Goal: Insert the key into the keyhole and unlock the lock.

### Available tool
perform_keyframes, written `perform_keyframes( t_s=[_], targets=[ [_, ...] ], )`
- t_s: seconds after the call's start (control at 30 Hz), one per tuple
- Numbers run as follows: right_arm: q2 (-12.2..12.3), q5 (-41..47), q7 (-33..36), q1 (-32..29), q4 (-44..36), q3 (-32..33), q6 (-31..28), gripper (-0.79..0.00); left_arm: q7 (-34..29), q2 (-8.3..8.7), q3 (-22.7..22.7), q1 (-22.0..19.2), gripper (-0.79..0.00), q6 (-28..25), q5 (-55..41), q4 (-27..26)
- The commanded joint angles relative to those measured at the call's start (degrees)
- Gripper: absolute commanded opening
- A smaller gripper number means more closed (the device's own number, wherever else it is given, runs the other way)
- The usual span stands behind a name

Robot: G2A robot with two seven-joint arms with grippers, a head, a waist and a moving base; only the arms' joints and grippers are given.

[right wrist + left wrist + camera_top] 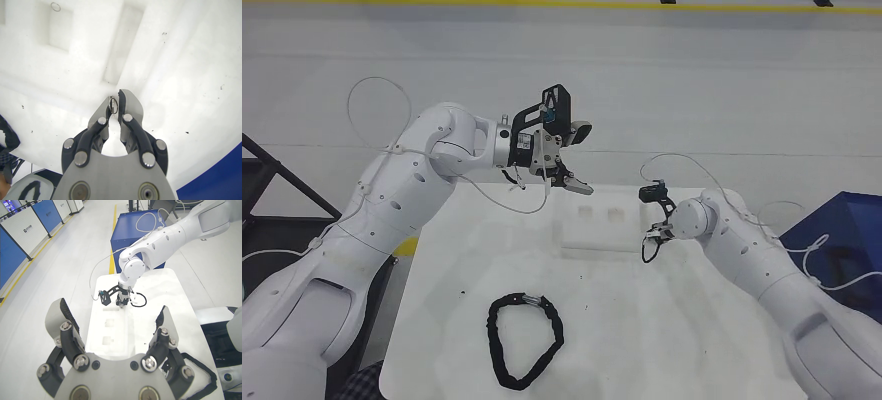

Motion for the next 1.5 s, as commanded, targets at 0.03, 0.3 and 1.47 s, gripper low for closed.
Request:
perform_keyframes(
  t_s=[0.03,0.3,1.47],
  targets=[
    [-0.4,-0.9,0.0,0.4,0.2,0.0,0.1,-0.785,0.0,0.0,0.0,0.0,0.0,0.0,0.0,0.0],
    [-0.2,-2.4,2.1,1.6,-2.0,2.0,0.6,-0.785,0.0,0.0,0.0,0.0,0.0,0.0,0.0,0.0],
    [14.5,5.5,16.9,-19.2,-53.0,43.4,-5.7,-0.785,0.0,0.0,0.0,0.0,0.0,0.0,0.0,0.0]
  ],
)
